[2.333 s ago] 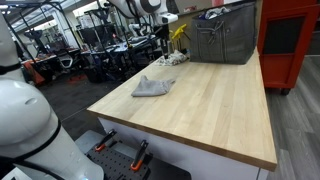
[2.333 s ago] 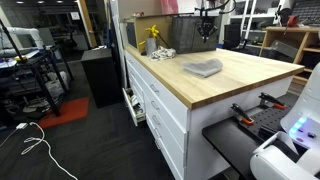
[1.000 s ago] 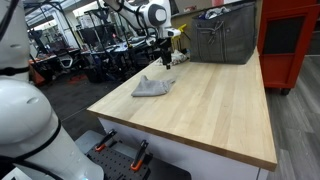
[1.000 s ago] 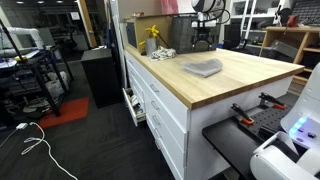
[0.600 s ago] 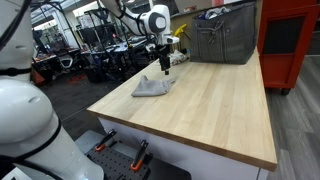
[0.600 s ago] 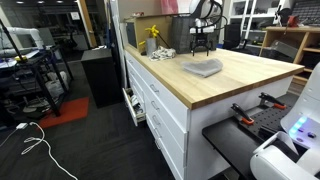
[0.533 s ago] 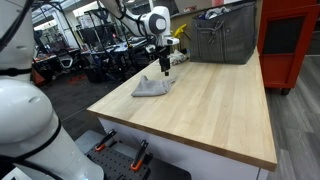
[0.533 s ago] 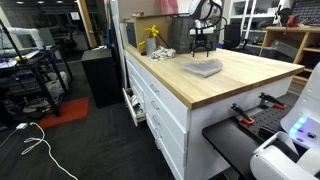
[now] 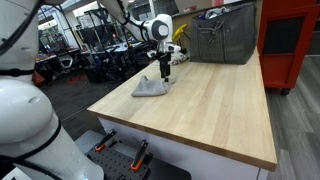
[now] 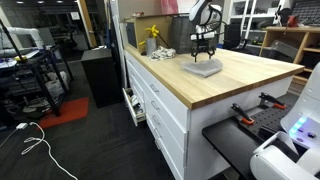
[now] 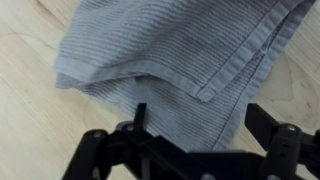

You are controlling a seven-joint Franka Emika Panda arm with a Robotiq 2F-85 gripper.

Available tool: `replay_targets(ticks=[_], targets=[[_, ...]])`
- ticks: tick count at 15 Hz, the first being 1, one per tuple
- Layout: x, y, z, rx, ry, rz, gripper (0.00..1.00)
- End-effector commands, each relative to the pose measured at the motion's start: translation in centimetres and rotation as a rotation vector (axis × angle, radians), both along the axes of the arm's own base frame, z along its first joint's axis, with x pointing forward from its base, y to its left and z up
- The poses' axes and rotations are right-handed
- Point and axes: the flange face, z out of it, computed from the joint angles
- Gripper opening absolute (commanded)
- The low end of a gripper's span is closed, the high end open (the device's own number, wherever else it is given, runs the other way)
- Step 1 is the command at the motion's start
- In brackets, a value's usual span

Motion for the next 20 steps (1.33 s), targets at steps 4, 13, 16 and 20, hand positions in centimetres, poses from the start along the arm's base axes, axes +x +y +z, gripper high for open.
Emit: replay_targets(ticks=[4, 13, 16, 20], targets=[[0.5, -1.1, 2.1, 0.072, 0.071, -0.036, 1.0], [0.8, -0.5, 1.0, 0.107, 0.101, -0.056, 1.0], [0.8, -0.3, 0.6, 0.112, 0.102, -0.059, 1.0], [0.9, -0.2, 0.4, 0.117, 0.108, -0.059, 1.0]])
